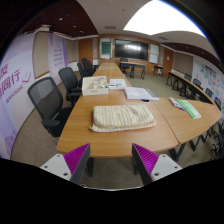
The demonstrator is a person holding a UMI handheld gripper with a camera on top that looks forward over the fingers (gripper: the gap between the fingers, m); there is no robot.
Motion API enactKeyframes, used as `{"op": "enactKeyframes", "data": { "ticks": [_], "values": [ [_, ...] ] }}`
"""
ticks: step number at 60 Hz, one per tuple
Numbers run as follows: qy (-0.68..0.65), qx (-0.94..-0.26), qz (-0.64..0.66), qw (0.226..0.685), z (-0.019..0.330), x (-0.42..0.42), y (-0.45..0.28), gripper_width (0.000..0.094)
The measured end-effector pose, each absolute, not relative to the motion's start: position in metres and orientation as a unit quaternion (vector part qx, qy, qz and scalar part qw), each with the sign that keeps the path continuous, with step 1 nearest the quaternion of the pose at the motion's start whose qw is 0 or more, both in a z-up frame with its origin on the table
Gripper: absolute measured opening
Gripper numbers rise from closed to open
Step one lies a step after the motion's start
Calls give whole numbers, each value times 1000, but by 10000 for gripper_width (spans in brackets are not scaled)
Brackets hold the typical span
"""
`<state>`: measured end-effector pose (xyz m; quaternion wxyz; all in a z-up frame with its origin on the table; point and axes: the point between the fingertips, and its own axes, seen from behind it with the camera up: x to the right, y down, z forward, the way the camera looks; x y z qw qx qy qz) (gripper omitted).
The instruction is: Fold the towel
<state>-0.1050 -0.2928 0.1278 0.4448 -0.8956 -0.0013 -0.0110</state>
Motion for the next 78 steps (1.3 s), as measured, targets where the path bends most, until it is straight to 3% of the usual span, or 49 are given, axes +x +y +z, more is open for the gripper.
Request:
{"op": "enactKeyframes", "data": {
  "ticks": [14,29,37,44,51,61,68,78],
  "values": [
    [-36,-896,-2,443,76,-184,-148,853],
    [-40,-910,-27,412,17,-181,-46,851],
    [-53,-916,-34,396,-7,-177,-27,740],
    [-71,-910,-31,406,-6,-181,-22,494],
    [-90,-911,-51,399,-8,-175,-15,85],
    [-97,-917,-26,387,-4,-182,-18,37],
    [-91,-918,50,383,20,-223,-30,35],
    [-61,-892,163,418,109,-243,-31,38]
  ]
}}
